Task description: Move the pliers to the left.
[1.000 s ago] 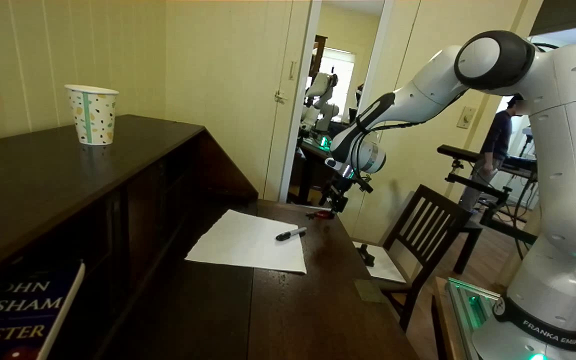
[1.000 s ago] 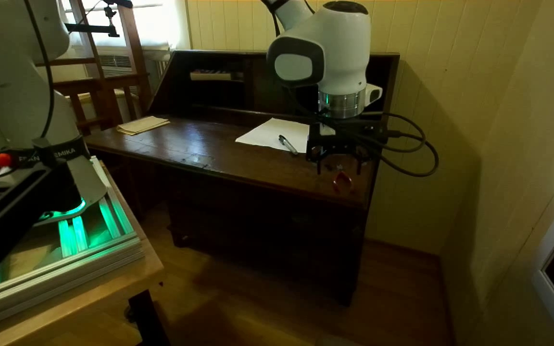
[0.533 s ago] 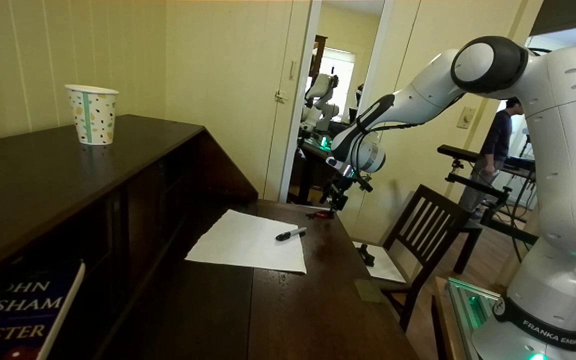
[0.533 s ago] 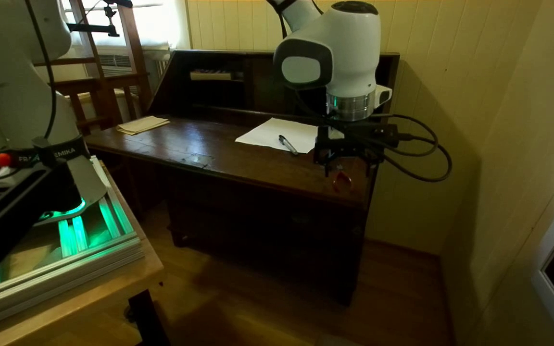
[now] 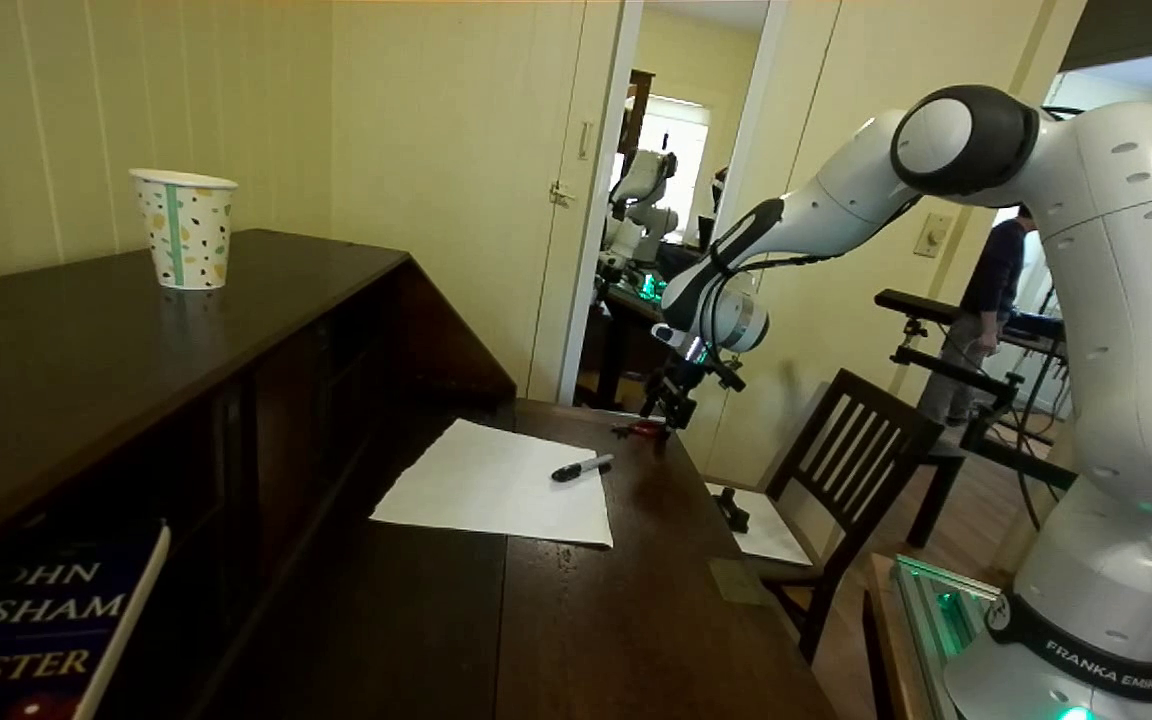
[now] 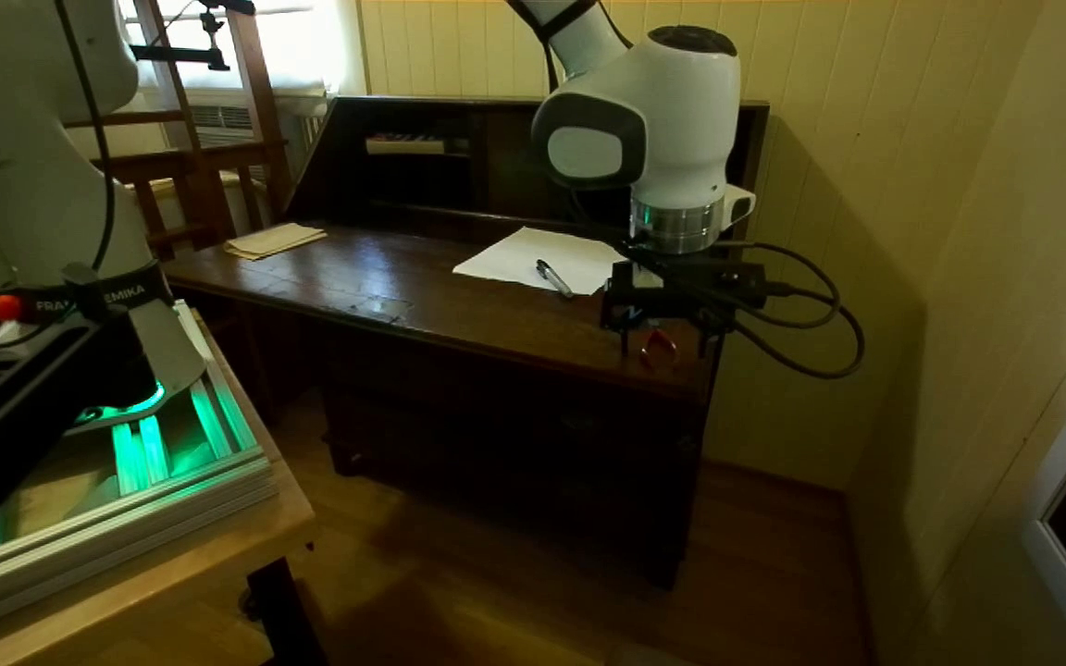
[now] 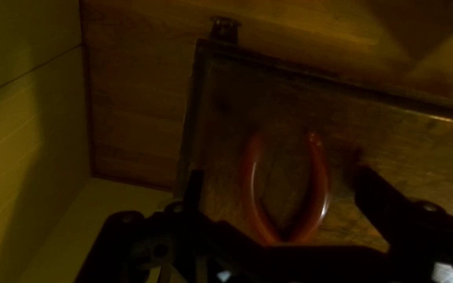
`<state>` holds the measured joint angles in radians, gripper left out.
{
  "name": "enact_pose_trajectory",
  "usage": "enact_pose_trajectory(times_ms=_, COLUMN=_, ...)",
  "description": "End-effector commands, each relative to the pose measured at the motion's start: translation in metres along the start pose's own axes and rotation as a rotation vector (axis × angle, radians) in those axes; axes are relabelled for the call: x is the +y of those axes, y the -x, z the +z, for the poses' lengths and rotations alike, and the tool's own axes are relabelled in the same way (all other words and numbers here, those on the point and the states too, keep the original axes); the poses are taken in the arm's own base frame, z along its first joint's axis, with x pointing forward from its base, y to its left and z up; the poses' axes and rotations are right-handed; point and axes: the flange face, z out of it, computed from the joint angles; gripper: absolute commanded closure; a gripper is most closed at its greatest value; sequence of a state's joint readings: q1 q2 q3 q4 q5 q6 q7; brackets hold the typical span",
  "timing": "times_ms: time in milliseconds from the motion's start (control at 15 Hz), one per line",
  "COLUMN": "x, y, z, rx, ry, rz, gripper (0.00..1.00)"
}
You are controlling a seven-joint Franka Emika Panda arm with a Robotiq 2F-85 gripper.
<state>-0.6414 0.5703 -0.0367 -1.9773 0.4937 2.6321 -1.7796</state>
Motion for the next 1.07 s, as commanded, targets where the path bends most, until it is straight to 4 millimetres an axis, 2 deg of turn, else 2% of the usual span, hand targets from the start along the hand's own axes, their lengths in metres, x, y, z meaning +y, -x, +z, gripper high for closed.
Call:
enact_pose_trajectory(times_ms=0, x=0.008, y=-0.001, z=0.003, rx=-0.002, ry=-0.022, rz=-0.023, gripper=0.18)
enact_pose_trajectory(times_ms=67, x=0.008, y=-0.002, z=0.003, rx=-0.002, ry=-0.024, rz=-0.026, gripper=0.24)
enact_pose_trajectory(times_ms=400, x=0.009, y=-0.002, z=0.001, rx=-0.009, ry=-0.031, rz=-0.028, gripper=0.67)
enact_pose_trajectory(times_ms=667, x=0.008, y=-0.007, z=-0.013, rx=0.006, ry=-0.034, rz=-0.015, gripper=0.70)
enact_pose_trajectory(times_ms=1000, x=-0.004, y=-0.035, z=-0.044, rx=0.103, ry=-0.082, rz=-0.024, gripper=0.70)
